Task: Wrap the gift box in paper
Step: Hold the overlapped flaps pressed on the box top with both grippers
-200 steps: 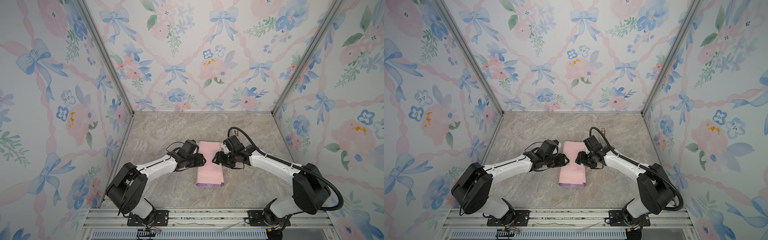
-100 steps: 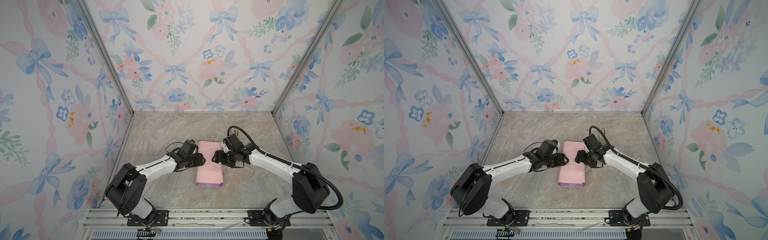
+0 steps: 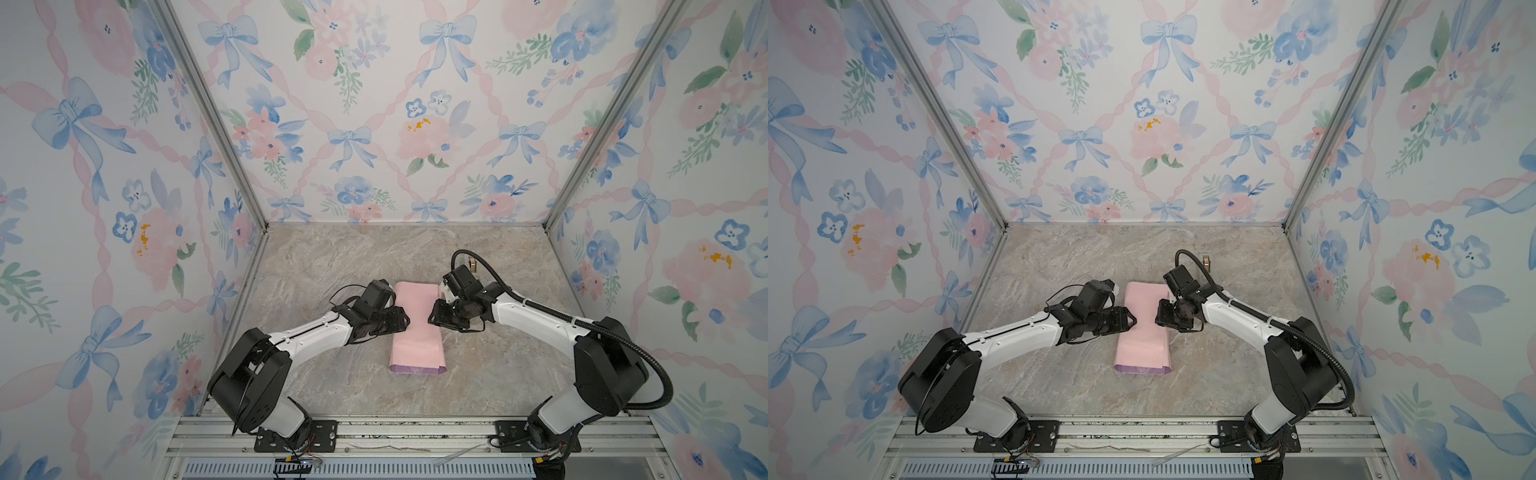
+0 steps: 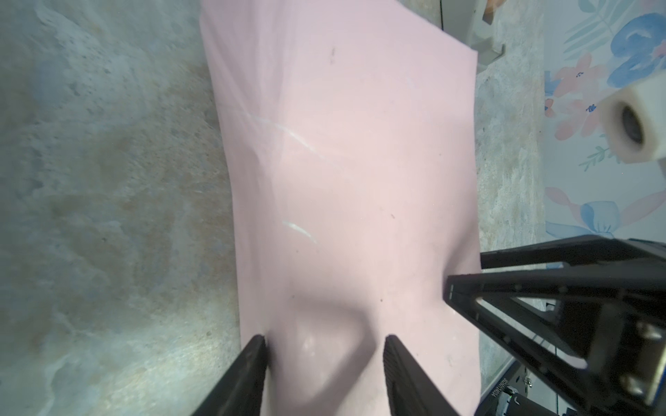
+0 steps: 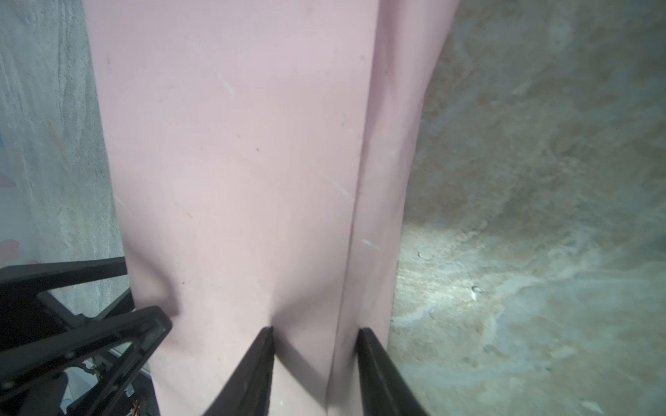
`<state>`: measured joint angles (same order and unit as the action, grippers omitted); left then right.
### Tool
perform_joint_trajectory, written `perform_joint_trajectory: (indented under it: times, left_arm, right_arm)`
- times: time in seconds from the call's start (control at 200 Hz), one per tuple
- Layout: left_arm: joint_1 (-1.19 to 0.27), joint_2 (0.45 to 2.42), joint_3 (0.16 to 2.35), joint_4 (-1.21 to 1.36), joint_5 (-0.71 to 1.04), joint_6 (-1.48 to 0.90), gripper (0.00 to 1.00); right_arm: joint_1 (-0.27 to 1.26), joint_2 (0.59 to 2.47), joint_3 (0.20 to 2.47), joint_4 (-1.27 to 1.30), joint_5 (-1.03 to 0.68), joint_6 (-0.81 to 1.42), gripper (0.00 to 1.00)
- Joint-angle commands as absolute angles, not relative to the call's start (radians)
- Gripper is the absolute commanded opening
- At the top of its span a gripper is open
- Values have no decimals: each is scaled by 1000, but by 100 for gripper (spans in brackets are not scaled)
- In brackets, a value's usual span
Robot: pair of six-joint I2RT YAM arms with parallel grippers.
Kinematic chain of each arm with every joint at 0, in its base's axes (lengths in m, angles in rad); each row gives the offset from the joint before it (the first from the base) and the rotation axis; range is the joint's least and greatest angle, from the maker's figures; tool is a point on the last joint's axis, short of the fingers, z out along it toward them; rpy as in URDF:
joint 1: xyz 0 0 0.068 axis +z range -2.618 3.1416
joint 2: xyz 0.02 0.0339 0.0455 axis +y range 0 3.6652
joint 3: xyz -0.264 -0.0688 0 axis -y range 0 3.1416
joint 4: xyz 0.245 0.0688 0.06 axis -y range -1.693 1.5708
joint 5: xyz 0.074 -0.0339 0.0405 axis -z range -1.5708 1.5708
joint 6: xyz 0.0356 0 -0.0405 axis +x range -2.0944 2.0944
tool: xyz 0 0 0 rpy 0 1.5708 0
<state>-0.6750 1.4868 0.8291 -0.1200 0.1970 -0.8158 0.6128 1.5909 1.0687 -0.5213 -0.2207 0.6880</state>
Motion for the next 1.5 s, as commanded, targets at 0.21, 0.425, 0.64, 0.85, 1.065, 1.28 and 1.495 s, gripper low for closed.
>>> perform_joint_trajectory:
  times: [0.21, 0.425, 0.64, 0.85, 1.065, 1.28, 1.495]
  left_arm:
    - [-637, 1403, 771, -113, 177, -812, 55]
    - [-605, 1313, 742, -114, 162, -803, 54]
    - [-574, 1222, 743, -123, 183, -747, 52]
    - [-563, 1227, 795, -126, 275, -699, 41]
    - [-580, 1304, 843, -107, 338, -651, 30]
    - [-616, 1401, 855, -37, 352, -629, 24]
    - [-621, 1497, 856, 40, 383, -629, 21]
  right_arm:
    - [646, 1631, 1095, -510, -204, 690, 37]
    - [658, 1682, 1138, -502, -208, 677, 37]
    - [658, 1698, 1150, -486, -216, 646, 37]
    - [657, 1705, 1142, -472, -221, 631, 37]
    - [652, 1693, 1120, -459, -222, 640, 37]
    - [651, 1683, 1109, -451, -228, 665, 36]
    - [655, 1664, 1083, -424, -248, 716, 36]
